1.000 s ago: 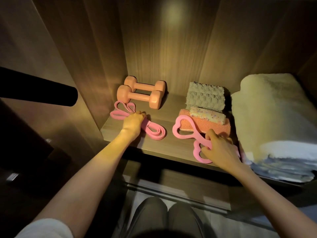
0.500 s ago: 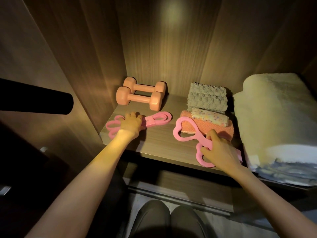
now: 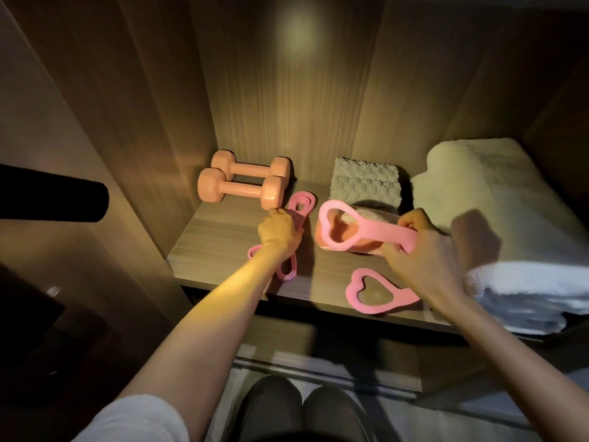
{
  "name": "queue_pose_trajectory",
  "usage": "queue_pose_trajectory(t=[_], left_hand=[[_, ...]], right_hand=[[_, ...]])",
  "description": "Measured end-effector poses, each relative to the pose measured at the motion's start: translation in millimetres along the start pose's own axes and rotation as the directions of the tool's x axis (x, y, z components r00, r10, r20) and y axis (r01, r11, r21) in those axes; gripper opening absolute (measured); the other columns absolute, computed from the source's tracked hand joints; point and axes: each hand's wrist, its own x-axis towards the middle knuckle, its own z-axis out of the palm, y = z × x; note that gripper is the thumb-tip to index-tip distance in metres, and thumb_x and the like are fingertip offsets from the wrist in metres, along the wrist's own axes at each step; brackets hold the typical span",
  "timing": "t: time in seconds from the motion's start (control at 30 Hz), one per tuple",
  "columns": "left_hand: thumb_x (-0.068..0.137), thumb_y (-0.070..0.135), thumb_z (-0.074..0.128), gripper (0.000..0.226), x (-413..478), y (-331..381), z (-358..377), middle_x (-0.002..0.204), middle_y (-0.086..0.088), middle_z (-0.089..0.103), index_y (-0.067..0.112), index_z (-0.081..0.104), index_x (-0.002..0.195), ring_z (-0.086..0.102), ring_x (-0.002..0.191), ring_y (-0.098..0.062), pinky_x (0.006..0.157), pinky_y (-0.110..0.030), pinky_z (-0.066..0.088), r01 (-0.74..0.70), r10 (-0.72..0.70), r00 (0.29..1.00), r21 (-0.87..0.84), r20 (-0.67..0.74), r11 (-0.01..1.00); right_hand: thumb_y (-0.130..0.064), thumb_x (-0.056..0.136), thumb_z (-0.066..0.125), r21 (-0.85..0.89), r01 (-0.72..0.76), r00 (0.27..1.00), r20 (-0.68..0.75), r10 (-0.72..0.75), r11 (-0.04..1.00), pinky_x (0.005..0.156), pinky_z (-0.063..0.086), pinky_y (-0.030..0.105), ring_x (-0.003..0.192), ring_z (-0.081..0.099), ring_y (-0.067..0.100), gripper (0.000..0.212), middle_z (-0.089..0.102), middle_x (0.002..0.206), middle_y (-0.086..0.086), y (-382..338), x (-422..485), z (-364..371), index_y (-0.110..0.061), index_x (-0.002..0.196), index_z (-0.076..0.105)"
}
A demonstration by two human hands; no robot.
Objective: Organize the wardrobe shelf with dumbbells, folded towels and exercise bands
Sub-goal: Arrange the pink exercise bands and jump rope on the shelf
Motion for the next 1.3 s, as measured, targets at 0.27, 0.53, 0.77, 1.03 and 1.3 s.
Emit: queue_pose_trajectory(t=[0.27, 0.53, 0.77, 1.03, 1.3], left_hand=[[0.091, 0.048, 0.054, 0.055, -10, -3, -1, 0.127, -0.014, 0.048, 0.006, 0.045, 0.126, 0.049, 0.116, -0.032, 0.088, -0.043, 0.045, -0.026, 0.025, 1.0, -0.132, -0.009, 0.991], [0.078, 0.063, 0.062, 0.079, -64, -41, 14, 0.143, -0.006, 0.04, 0.032, 0.034, 0.145, 0.038, 0.13, -0.027, 0.108, -0.046, 0.033, -0.19, 0.204, 0.979, -0.266, 0.025, 0.945], [0.079, 0.048, 0.067, 0.067, -56, -37, 23, 0.136, -0.007, 0.052, 0.017, 0.051, 0.136, 0.049, 0.121, -0.027, 0.099, -0.04, 0.043, -0.23, 0.22, 0.973, -0.321, -0.068, 0.919], [0.088, 0.022, 0.056, 0.039, -42, -6, 45, 0.126, -0.008, 0.055, 0.011, 0.055, 0.125, 0.047, 0.115, -0.026, 0.094, -0.038, 0.033, -0.184, 0.096, 0.97, -0.418, -0.222, 0.89], [0.089, 0.015, 0.052, 0.029, -14, 15, 48, 0.124, -0.013, 0.053, 0.013, 0.057, 0.118, 0.046, 0.115, -0.031, 0.094, -0.042, 0.032, -0.085, -0.022, 0.979, -0.503, -0.202, 0.86]], right_hand=[[-0.034, 0.079, 0.06, 0.085, -0.072, 0.996, 0.066, 0.066, 0.994, 0.049, 0.034, 0.024, 0.054, 0.052, 0.008, 0.032, 0.055, 0.066, -0.014, -2, 5, 9, -0.04, 0.092, 0.031], [-0.026, 0.087, 0.06, 0.119, -0.001, 0.999, -0.048, 0.006, 0.993, 0.043, 0.027, 0.02, 0.051, 0.046, 0.004, 0.025, 0.055, 0.07, -0.005, -1, -1, 34, -0.025, 0.103, 0.041], [-0.017, 0.093, 0.057, 0.075, 0.023, 0.999, 0.022, -0.024, 0.997, 0.056, 0.053, 0.044, 0.067, 0.062, 0.035, 0.033, 0.061, 0.093, 0.013, 15, -8, 47, -0.01, 0.122, 0.044], [-0.027, 0.097, 0.05, -0.002, 0.043, 0.992, 0.122, -0.042, 0.999, 0.042, 0.036, 0.025, 0.053, 0.057, 0.026, 0.029, 0.063, 0.075, 0.006, 29, -12, 59, -0.021, 0.122, 0.035], [-0.02, 0.094, 0.054, 0.097, 0.074, 0.995, 0.066, -0.08, 0.993, 0.044, 0.043, 0.031, 0.053, 0.056, 0.028, 0.027, 0.057, 0.085, 0.005, 36, -4, 61, -0.011, 0.118, 0.044]])
